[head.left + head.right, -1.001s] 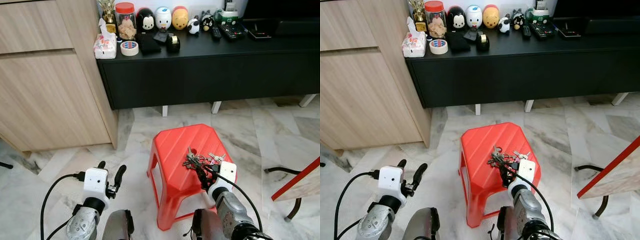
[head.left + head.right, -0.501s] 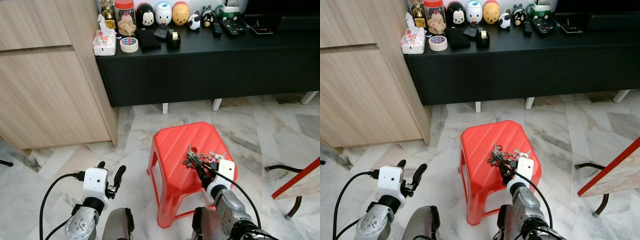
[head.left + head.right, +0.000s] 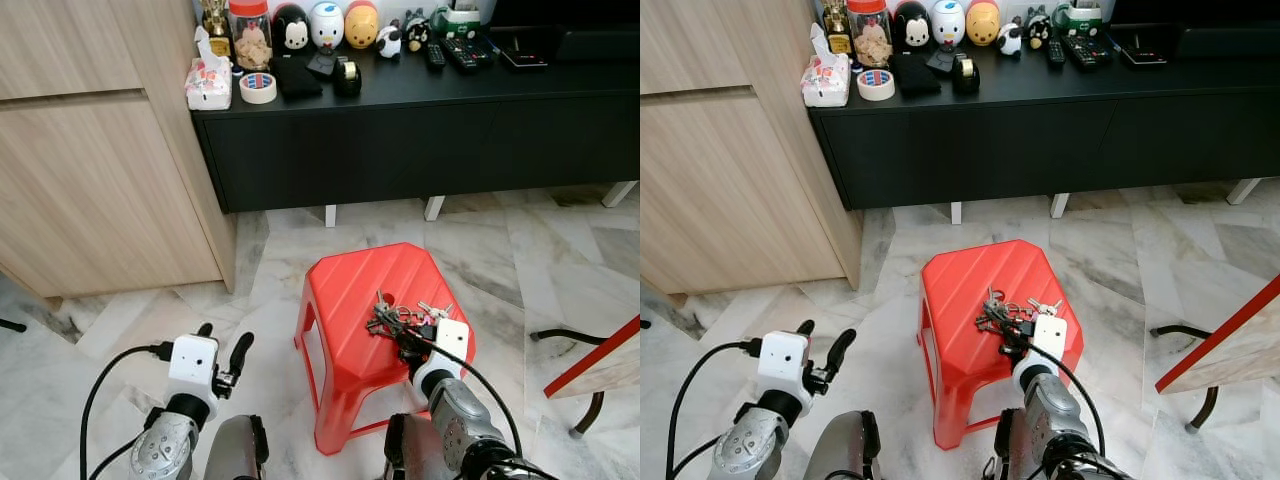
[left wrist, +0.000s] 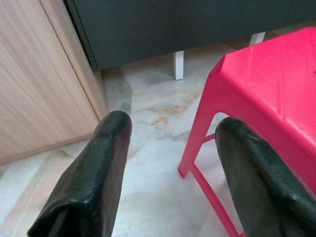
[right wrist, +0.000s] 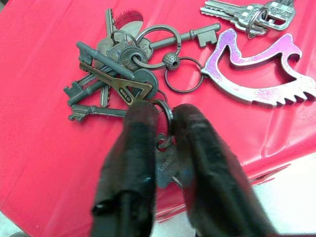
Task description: Hang keys on a hook
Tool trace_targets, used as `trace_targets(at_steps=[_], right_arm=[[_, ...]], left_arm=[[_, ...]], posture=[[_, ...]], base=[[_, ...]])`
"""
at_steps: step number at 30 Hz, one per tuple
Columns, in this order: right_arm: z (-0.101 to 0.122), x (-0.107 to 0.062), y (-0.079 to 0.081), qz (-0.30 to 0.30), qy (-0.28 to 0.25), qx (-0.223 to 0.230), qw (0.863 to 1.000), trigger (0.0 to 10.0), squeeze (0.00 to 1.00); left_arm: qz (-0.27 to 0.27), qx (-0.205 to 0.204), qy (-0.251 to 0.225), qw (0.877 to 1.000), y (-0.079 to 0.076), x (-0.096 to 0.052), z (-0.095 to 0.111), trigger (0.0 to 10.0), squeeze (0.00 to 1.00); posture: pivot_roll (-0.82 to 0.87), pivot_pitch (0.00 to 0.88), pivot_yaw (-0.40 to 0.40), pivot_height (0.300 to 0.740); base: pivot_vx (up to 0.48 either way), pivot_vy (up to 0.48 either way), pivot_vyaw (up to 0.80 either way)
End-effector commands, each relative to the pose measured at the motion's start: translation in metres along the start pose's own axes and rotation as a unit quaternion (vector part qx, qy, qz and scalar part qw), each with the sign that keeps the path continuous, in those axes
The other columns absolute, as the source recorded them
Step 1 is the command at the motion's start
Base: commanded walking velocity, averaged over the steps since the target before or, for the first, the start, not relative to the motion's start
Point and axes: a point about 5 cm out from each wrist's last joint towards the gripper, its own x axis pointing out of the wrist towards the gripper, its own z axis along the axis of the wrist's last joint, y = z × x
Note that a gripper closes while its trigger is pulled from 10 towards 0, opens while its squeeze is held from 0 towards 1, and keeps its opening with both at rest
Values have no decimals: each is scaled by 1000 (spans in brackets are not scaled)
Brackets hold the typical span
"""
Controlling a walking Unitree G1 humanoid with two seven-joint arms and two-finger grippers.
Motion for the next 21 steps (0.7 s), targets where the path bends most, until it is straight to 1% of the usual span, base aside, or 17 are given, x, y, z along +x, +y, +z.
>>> trace_targets(at_steps=[1,4,12,15,21], right_arm=[[-4,0,-1,-4,12,6,1000,627,0],[-2,0,1,-2,9,7,1000,431,0],[1,2,5,5,3,7,1000,0,0],[4,3,7,10,-5,7,1000,0,0],[18,5,13,31,-43,4,999,0,0]], left_arm=[[-11,15,5,1000,-1,0,0,10000,0],[-21,28,13,999,-4,1,-2,10000,0],[-31,38,11,999,-7,4,-2,10000,0],[-32,42,10,999,-7,7,-1,10000,0],[-30,45,9,998,-6,12,-1,10000,0]], posture=[[171,137,-18,597],[170,133,-18,597],[167,121,-18,597],[167,117,-18,597],[158,96,-19,597]], base=[[0,0,0],[0,0,0],[0,0,0],[0,0,0],[0,0,0]])
